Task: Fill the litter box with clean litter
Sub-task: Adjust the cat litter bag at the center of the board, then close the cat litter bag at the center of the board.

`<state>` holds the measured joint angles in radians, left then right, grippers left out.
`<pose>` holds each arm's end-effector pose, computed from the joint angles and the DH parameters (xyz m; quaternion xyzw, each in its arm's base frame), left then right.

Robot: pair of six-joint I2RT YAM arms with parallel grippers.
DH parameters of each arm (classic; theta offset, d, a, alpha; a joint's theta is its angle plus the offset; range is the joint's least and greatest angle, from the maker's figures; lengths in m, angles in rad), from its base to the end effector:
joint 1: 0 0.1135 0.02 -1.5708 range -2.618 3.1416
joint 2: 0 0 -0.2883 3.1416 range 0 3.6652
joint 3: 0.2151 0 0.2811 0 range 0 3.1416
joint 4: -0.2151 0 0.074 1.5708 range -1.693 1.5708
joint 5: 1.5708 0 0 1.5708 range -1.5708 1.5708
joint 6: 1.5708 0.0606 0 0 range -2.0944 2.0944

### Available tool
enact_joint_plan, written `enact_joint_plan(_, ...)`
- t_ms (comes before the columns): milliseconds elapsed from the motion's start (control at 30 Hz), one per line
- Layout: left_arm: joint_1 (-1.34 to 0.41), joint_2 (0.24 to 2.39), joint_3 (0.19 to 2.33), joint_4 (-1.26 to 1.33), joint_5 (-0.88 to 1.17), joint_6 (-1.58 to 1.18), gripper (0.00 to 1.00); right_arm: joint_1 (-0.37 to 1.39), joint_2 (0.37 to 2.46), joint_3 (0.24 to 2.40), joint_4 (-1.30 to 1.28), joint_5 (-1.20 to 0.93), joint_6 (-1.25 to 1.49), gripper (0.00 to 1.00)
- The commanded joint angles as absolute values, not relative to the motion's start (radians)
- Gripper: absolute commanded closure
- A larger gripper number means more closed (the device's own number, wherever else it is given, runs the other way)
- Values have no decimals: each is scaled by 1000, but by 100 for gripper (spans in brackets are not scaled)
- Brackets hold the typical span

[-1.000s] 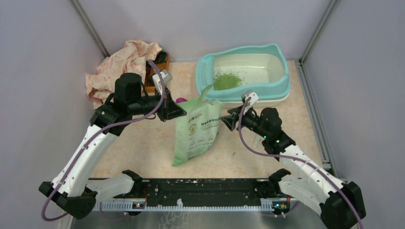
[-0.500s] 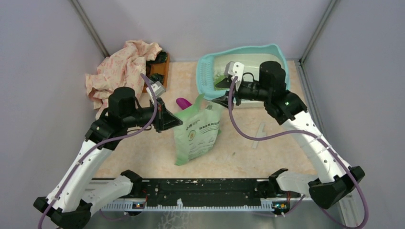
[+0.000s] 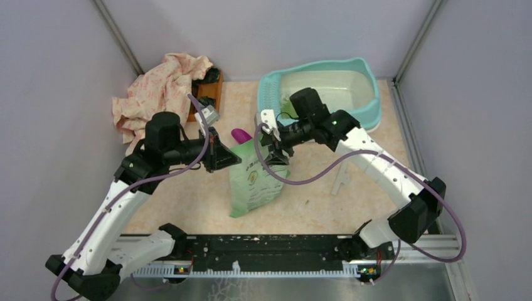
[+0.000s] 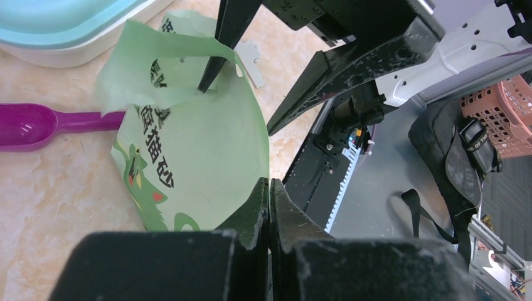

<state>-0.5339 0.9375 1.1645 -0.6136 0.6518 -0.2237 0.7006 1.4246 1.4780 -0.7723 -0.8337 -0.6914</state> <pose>0.1678 -0.1419 0.4201 0.2980 0.7491 -0.4424 0.3930 0.2274 0.2505 0.3977 -0.6622 0.5317 0.3704 0.3761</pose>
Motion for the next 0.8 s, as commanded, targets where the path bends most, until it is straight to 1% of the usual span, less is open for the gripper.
enact_joint_plan(0, -532, 927, 1220, -557, 688, -225, 100, 738, 1438, 1470, -781, -802, -723, 41)
enact_joint_plan(133, -531, 929, 1222, -563, 677, -219, 100, 751, 1440, 1400, -709, -739, -689, 42)
enact_joint_plan(200, -532, 933, 1228, -572, 661, -214, 100, 756, 1446, 1388, -688, -716, -665, 48)
enact_joint_plan(233, -532, 935, 1230, -572, 645, -215, 100, 761, 1459, 1396, -696, -717, -662, 62)
enact_joint_plan(267, -531, 938, 1231, -572, 634, -215, 100, 772, 1472, 1405, -694, -696, -648, 81)
enact_joint_plan(300, -531, 940, 1233, -571, 619, -216, 100, 784, 1482, 1412, -683, -662, -619, 93)
enact_joint_plan(333, -532, 942, 1233, -567, 599, -218, 100, 799, 1488, 1412, -674, -630, -592, 100)
enact_joint_plan(400, -531, 947, 1239, -565, 556, -220, 100, 834, 1478, 1391, -621, -535, -521, 100)
enact_joint_plan(533, -530, 960, 1264, -566, 444, -225, 100, 863, 1409, 1331, -500, -414, -327, 100)
enact_joint_plan(633, -526, 985, 1297, -567, 377, -221, 100, 888, 1362, 1308, -469, -327, -248, 100)
enact_joint_plan(767, -507, 1029, 1348, -556, 327, -210, 100, 952, 1320, 1292, -438, -114, -145, 100)
